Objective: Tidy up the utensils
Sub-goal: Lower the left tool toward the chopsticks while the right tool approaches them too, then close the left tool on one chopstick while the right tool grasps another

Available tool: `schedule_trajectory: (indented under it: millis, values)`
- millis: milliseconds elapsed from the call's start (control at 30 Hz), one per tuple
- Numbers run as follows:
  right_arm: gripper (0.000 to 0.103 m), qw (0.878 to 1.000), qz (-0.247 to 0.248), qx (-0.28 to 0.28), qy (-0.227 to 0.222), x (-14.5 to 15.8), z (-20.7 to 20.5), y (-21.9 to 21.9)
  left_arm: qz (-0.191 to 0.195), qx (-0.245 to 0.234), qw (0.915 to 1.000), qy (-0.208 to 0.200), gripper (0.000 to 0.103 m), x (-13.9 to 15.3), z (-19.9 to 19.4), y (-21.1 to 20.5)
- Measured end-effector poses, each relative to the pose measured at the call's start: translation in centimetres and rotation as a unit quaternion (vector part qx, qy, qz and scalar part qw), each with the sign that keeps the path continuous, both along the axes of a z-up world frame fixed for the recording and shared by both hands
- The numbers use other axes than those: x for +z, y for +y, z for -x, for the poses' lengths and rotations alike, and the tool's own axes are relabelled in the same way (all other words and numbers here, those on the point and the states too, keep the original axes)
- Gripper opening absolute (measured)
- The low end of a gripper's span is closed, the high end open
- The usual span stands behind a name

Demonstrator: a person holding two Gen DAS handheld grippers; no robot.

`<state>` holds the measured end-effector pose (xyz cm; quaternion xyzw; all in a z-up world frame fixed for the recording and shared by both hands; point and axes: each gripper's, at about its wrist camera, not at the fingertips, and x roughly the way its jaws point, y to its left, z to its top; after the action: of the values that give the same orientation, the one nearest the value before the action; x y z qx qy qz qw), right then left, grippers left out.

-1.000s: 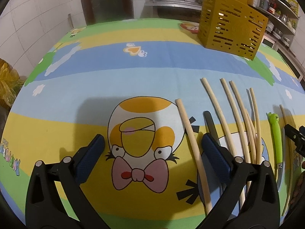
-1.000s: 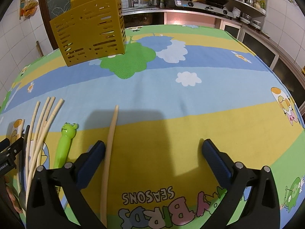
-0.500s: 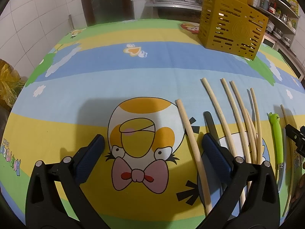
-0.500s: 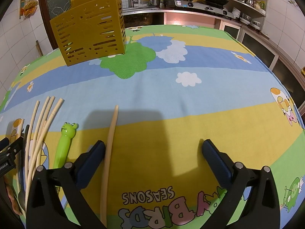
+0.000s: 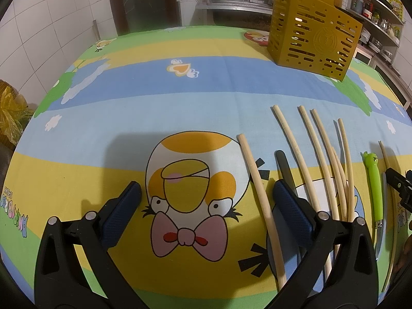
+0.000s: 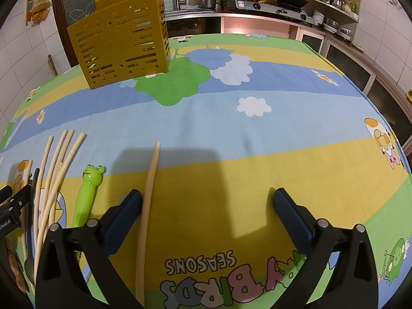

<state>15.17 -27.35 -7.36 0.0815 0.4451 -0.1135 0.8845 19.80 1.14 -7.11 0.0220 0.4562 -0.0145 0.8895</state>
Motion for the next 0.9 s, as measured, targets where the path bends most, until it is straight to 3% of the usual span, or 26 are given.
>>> schedule_trajectory:
  millis: [600,700,800,900]
  values:
    - [0.100,1.000,0.001,-0.001,0.001,0.01,-0.03,0.08,0.003,0.000,1.0000,-0.001,0.099,0.04,0.03,-0.04]
    - [0.099,1.000,0.002,-0.005,-0.001,0.03,-0.01,0.14,0.008,-0.001,1.0000,-0.005,0.096,0.18,0.20,-0.13]
    - [0.098,1.000,0.004,-0.008,-0.004,0.14,0.08,0.35,0.008,-0.011,0.9998,-0.013,0.086,0.39,0.47,-0.64]
    - [0.089,1.000,0.007,-0.006,-0.008,0.30,0.19,0.72,0.010,-0.015,0.9997,-0.015,0.079,0.50,0.79,-0.99]
